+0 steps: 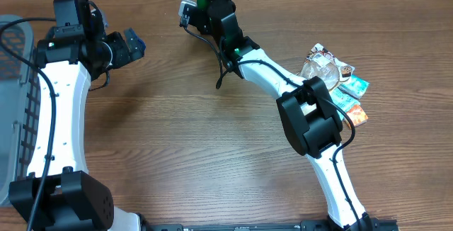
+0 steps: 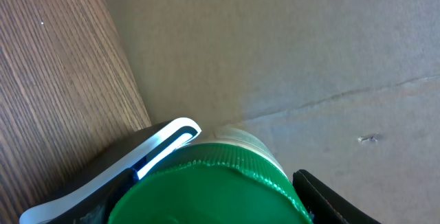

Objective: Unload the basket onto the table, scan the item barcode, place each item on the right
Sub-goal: 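Hold the jar's side against the white scanner face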

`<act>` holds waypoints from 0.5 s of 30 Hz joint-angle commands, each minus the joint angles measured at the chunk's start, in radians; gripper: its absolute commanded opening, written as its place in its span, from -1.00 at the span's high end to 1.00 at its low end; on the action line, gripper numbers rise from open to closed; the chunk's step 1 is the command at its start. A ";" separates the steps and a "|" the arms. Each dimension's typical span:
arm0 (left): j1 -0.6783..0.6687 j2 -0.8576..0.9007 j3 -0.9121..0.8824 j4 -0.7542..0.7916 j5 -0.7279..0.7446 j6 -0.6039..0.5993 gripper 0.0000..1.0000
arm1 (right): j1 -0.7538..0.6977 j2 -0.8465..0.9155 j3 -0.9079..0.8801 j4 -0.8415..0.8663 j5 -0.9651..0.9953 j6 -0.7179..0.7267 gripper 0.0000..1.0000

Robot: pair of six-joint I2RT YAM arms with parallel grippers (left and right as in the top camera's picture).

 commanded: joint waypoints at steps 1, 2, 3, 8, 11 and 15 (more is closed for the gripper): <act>0.002 0.003 0.006 0.002 -0.006 -0.003 -0.99 | 0.015 -0.005 0.018 0.022 0.014 -0.004 0.25; 0.002 0.003 0.006 0.002 -0.006 -0.003 -0.99 | 0.020 -0.008 0.018 0.021 0.018 -0.003 0.24; 0.002 0.003 0.006 0.002 -0.006 -0.003 -0.99 | 0.024 -0.011 0.018 0.014 0.018 0.001 0.24; 0.002 0.003 0.006 0.002 -0.006 -0.003 -0.99 | 0.032 -0.063 0.018 -0.007 0.056 0.087 0.24; 0.002 0.003 0.006 0.002 -0.006 -0.003 -1.00 | 0.034 -0.124 0.018 -0.088 0.071 0.138 0.24; 0.002 0.003 0.006 0.002 -0.006 -0.003 -1.00 | 0.038 -0.227 0.018 -0.267 0.069 0.248 0.23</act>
